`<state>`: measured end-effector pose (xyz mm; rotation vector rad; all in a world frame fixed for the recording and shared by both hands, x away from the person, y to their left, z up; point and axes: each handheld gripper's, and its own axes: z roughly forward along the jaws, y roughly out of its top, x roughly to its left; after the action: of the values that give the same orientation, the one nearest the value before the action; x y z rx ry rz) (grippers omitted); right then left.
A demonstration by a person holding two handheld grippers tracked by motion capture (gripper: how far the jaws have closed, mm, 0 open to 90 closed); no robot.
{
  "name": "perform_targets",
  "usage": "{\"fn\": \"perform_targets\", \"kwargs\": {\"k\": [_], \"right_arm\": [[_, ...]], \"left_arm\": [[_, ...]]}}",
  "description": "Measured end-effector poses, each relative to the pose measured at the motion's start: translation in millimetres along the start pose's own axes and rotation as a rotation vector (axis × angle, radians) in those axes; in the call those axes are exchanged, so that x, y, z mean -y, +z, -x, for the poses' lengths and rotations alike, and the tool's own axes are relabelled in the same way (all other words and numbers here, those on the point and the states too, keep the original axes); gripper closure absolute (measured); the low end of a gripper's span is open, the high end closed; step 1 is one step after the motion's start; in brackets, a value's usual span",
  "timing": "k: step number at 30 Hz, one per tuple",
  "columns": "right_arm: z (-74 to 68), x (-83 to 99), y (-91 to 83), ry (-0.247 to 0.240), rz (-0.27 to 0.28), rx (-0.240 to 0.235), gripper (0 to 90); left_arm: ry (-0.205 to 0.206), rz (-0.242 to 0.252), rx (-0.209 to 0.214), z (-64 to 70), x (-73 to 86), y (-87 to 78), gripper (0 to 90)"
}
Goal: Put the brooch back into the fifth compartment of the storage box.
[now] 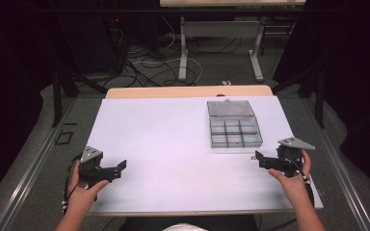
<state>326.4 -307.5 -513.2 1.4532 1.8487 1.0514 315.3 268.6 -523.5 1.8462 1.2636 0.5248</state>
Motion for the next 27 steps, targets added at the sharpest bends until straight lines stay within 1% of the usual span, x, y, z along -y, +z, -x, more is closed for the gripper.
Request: {"fn": "perform_targets", "kwargs": {"k": [1, 2, 4, 5, 7, 9, 11, 13, 14, 16, 18, 19, 20, 24, 26, 27], "right_arm": [[-1.4, -0.5, 0.0, -0.004, 0.005, 0.002, 0.0], [-1.6, -1.1, 0.2, -0.011, 0.006, -0.009, 0.0], [-2.6, -1.5, 0.1, -0.013, 0.004, -0.011, 0.0], [-4.0, -1.4, 1.8, -0.039, 0.008, 0.000, 0.0], [-5.3, -1.4, 2.8, -0.049, 0.002, -0.005, 0.0], [-6.6, -1.2, 4.7, -0.049, 0.009, -0.010, 0.0], [-7.1, -1.4, 5.8, -0.046, -0.003, -0.023, 0.0], [-7.8, -1.4, 7.2, -0.046, 0.000, -0.019, 0.4], [-8.1, -2.0, 8.2, -0.054, -0.005, -0.018, 1.7], [-8.9, -2.1, 9.4, -0.051, -0.002, -0.014, 2.3], [-9.5, -2.2, 11.7, -0.068, -0.017, -0.015, 3.6], [-10.5, -2.0, 13.2, -0.061, -0.016, -0.018, 4.3], [-10.3, -2.1, 13.9, -0.071, -0.021, -0.017, 5.0], [-12.0, -2.3, 16.1, -0.060, -0.025, -0.016, 6.5], [-11.7, -2.2, 18.7, -0.056, -0.027, -0.008, 10.4], [-11.7, -2.2, 18.7, -0.056, -0.027, -0.008, 10.4]], "left_arm": [[0.004, 0.000, 0.002, 0.5, 0.0, -0.1, 0.2], [0.004, 0.000, 0.003, 1.2, 0.2, 0.0, 0.2], [0.009, 0.002, 0.005, 2.2, 0.5, 0.5, 0.3], [0.015, -0.001, 0.003, 2.7, 0.8, 0.4, 0.4], [0.013, -0.002, 0.003, 3.4, 1.3, 0.6, 0.4], [0.012, -0.001, 0.002, 3.6, 1.5, 0.8, 0.5], [0.012, -0.004, 0.001, 3.8, 1.7, 0.8, 0.7], [0.016, -0.004, -0.001, 4.2, 2.1, 0.8, 0.8], [0.019, -0.004, -0.004, 4.3, 2.2, 0.8, 0.9], [0.017, 0.000, -0.004, 4.6, 2.4, 0.6, 0.9], [0.018, 0.000, -0.006, 4.8, 2.4, 0.5, 1.0], [0.020, 0.000, -0.006, 5.0, 2.4, 0.8, 0.9], [0.020, 0.000, -0.006, 5.0, 2.4, 0.8, 1.0], [0.021, -0.003, -0.004, 6.2, 2.7, 1.1, 1.1], [0.018, -0.007, -0.002, 7.4, 3.2, 1.2, 1.1], [0.018, -0.007, -0.002, 7.4, 3.2, 1.2, 1.1]]}}
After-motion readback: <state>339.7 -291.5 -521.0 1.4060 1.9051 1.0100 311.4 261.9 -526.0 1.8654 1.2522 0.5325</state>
